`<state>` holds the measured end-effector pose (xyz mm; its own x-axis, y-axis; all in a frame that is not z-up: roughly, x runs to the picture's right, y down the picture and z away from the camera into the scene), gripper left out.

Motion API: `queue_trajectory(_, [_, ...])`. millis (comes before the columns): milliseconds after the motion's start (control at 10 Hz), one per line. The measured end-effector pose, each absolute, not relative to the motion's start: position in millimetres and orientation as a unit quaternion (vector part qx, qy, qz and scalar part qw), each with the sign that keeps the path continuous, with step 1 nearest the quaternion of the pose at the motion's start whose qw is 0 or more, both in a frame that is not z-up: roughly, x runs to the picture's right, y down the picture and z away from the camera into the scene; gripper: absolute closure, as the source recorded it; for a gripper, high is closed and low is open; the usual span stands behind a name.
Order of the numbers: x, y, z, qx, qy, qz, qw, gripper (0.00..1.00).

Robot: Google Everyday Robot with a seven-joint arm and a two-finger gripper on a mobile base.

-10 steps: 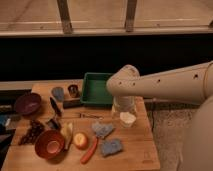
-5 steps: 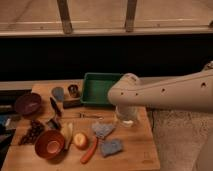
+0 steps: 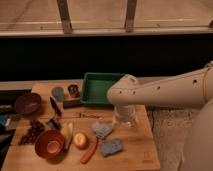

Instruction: Place sponge in purple bowl

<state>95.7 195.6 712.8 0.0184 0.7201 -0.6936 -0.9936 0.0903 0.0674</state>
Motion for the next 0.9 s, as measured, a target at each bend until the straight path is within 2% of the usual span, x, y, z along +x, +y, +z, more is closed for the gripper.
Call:
queue_trajectory(500, [79,251,705,-0.304,0.302,0.623,0.654,0.33])
queue_trajectory(900, [50,283,739,-0.347,0.306,0.600,0.653,0.33])
